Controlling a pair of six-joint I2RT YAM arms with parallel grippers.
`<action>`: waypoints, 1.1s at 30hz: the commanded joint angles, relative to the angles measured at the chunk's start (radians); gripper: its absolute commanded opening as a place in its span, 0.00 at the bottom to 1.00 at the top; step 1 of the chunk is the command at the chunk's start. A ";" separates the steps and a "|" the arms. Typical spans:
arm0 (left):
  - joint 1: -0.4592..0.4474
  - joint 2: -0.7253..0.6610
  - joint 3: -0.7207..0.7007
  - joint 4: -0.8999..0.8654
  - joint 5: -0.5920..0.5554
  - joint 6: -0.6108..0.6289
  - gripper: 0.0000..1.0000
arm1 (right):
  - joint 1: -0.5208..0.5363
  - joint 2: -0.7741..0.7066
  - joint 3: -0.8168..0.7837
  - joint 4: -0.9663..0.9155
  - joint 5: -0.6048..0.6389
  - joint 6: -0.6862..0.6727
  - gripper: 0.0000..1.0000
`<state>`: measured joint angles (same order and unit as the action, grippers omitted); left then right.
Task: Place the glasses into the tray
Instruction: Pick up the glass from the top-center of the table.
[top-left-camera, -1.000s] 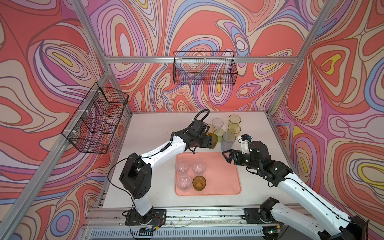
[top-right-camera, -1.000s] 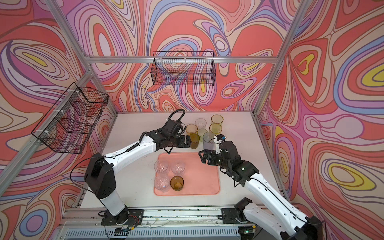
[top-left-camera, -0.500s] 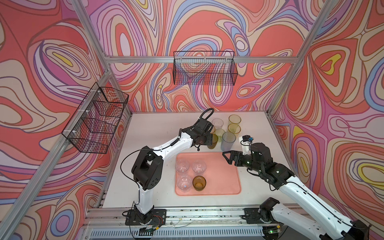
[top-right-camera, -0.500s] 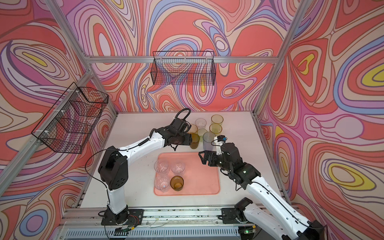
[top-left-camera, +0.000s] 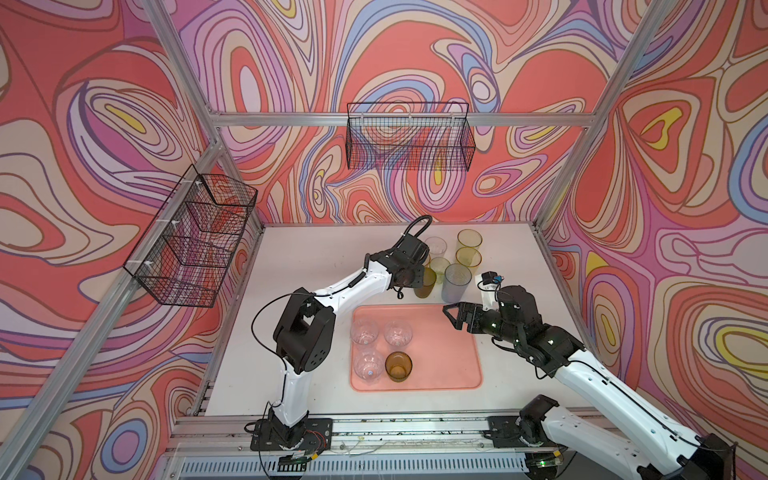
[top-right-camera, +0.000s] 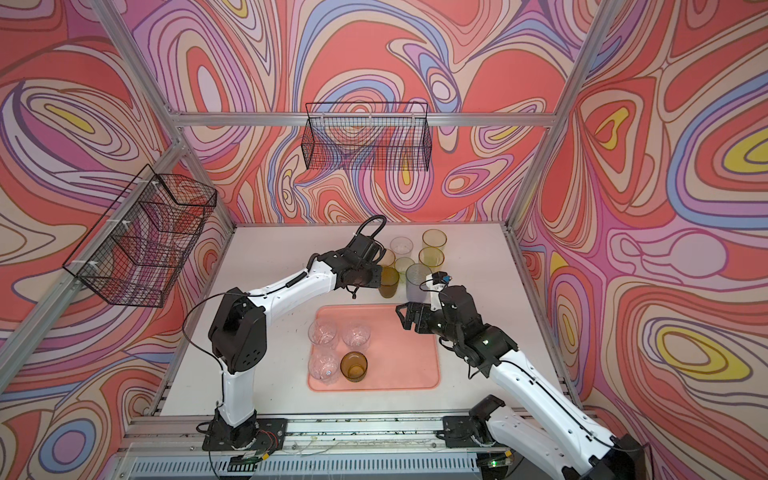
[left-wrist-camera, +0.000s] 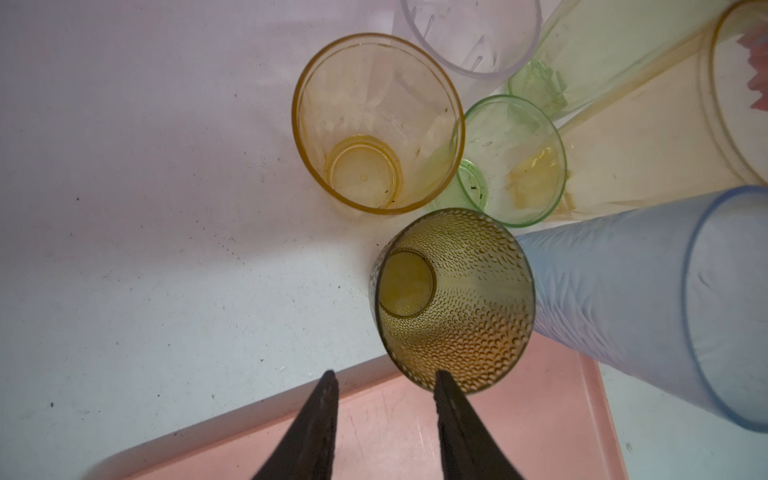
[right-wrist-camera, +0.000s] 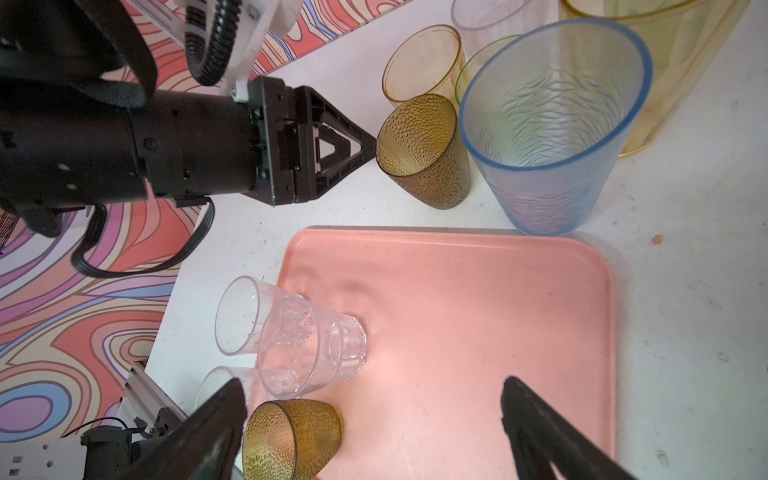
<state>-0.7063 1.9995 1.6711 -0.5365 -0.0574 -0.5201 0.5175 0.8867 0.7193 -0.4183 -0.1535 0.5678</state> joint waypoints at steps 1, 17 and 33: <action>-0.004 0.032 0.032 -0.043 -0.029 0.014 0.38 | -0.005 0.004 -0.012 0.006 0.002 -0.003 0.99; -0.003 0.078 0.072 -0.067 -0.054 0.025 0.30 | -0.006 0.011 -0.012 0.003 0.017 0.008 0.98; -0.004 0.110 0.102 -0.115 -0.073 0.031 0.08 | -0.005 0.016 -0.018 0.010 0.021 0.022 0.98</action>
<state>-0.7063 2.0933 1.7412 -0.5991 -0.1059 -0.4999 0.5175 0.8993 0.7174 -0.4183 -0.1463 0.5854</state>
